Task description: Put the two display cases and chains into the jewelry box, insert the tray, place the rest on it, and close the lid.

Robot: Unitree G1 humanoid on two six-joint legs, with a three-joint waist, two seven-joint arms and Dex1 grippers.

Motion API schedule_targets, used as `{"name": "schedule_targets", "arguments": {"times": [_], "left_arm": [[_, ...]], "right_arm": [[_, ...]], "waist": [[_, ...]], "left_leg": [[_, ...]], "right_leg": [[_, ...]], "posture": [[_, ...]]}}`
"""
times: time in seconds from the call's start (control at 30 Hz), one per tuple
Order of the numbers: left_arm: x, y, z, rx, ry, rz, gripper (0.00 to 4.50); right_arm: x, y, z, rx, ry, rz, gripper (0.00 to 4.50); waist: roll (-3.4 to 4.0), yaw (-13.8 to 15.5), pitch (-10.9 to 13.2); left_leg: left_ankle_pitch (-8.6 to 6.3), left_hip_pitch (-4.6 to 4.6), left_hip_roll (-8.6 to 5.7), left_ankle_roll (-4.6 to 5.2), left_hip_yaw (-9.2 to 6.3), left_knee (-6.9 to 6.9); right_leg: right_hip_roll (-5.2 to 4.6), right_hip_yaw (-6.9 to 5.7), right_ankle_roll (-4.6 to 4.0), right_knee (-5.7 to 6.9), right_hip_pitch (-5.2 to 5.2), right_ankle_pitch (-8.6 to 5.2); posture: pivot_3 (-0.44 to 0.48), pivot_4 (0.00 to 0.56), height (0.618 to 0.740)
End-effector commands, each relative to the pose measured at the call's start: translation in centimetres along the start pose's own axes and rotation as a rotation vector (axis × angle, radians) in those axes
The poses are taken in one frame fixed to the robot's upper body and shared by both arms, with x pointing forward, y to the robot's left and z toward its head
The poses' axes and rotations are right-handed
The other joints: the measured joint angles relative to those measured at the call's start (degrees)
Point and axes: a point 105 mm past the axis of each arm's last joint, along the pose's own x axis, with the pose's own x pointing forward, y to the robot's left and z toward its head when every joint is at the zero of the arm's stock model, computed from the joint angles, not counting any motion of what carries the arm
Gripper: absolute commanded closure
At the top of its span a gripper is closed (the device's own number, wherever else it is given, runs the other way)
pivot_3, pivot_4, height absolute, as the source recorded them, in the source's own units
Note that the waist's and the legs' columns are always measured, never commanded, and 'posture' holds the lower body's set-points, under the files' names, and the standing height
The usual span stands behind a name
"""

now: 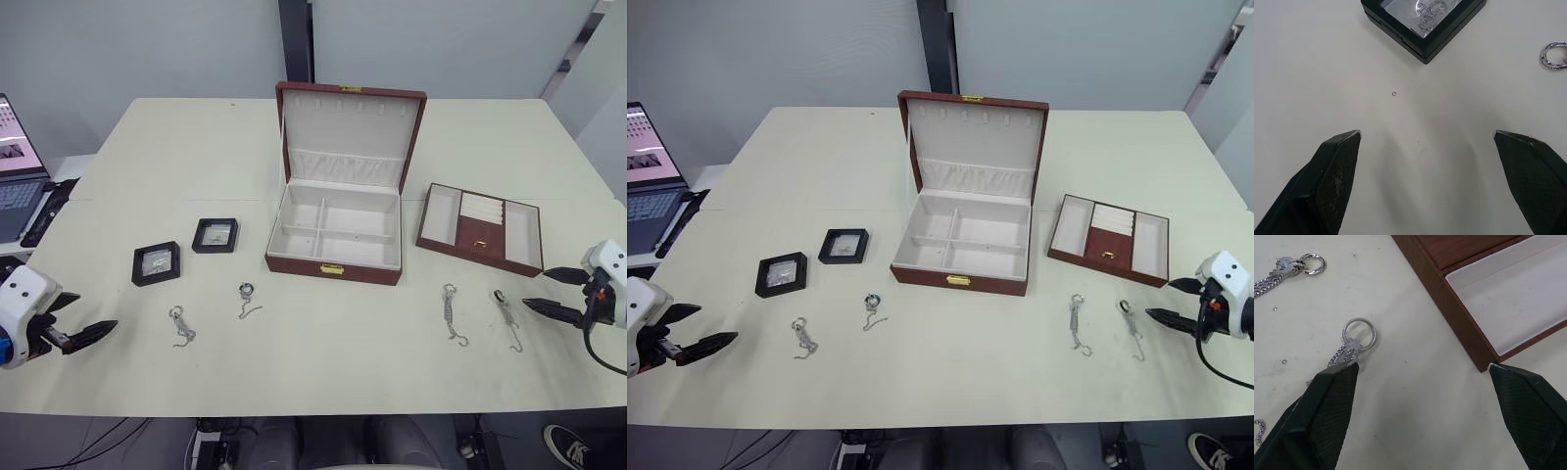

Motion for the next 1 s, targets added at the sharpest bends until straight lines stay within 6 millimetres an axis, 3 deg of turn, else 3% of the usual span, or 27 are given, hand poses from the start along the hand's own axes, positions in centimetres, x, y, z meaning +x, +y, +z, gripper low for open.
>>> {"name": "schedule_targets", "arguments": {"times": [0.03,1.0], "left_arm": [[-0.02,0.26,0.55,0.018,-0.012,0.008,0.0],[0.07,1.18,0.67,0.033,0.009,0.059,0.0]], "right_arm": [[-0.6,-0.68,0.82,-0.02,-0.032,-0.037,0.01],[-0.82,-1.06,0.66,-0.022,-0.033,-0.049,0.01]], "waist": [[0.0,0.0,0.0],[0.0,0.0,0.0]], "left_leg": [[0.0,0.0,0.0,0.0,0.0,0.0],[0.0,0.01,0.0,0.0,0.0,0.02]], "right_leg": [[0.0,0.0,0.0,0.0,0.0,0.0],[0.0,-0.01,0.0,0.04,0.0,0.0]], "posture": [[0.0,0.15,0.74],[0.0,0.15,0.74]]}}
